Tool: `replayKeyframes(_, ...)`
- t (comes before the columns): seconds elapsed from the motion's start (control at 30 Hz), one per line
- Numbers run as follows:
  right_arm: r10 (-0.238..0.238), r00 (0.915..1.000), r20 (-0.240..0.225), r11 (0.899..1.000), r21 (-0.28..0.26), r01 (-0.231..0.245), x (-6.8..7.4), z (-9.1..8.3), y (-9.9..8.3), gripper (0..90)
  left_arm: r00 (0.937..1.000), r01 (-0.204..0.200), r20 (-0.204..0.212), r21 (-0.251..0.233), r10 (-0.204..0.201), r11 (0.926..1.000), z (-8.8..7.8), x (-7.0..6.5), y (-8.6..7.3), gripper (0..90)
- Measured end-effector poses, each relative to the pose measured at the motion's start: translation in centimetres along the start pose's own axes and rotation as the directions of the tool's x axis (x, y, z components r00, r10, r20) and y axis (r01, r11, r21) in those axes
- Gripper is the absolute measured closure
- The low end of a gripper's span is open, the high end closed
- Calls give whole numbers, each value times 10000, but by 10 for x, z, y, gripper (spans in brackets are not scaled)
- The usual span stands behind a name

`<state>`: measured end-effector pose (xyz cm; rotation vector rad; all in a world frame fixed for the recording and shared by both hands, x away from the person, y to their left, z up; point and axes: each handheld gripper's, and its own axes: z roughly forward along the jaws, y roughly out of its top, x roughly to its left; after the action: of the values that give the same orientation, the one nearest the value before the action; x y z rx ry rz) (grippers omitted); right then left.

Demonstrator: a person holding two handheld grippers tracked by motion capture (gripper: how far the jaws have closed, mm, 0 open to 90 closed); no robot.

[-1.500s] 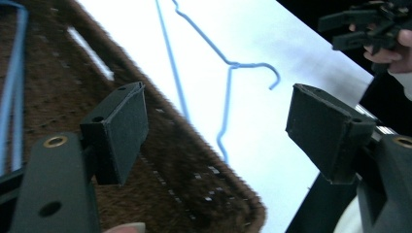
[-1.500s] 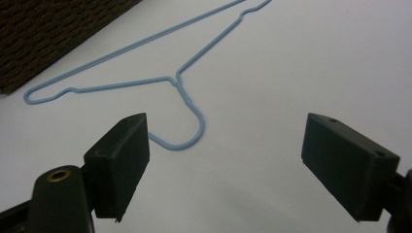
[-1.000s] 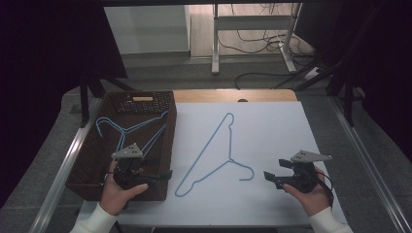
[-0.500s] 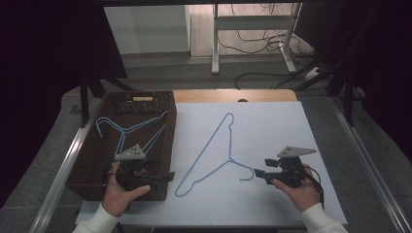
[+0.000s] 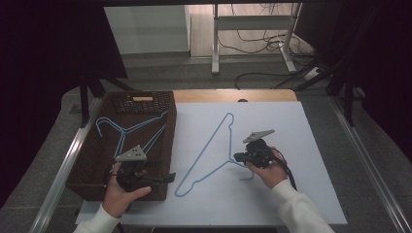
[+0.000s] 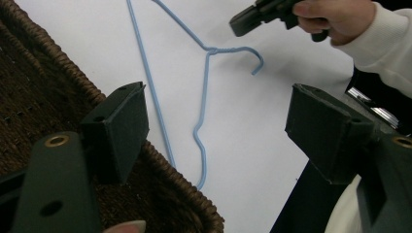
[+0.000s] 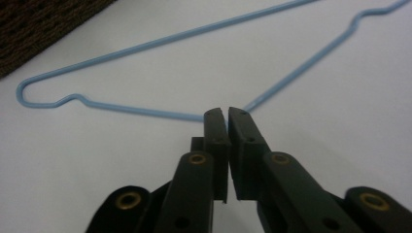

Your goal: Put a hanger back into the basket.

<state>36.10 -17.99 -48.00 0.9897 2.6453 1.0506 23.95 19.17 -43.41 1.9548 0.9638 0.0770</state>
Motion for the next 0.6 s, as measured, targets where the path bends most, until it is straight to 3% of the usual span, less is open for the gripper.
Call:
replayKeyframes(0.17,-151,9998,-151,9994,315,155,-4,26,16,896,10000,10,-27,-25,-10,10000,-1,0,0,233)
replayKeyframes(0.37,-70,10000,58,9983,586,67,-11,61,34,896,10000,-67,-4,-17,67,10000,-1,-2,1,235)
replayKeyframes(0.6,-72,9998,180,9946,1033,53,-15,79,37,896,10000,-61,-6,-10,61,10000,-1,-1,0,236)
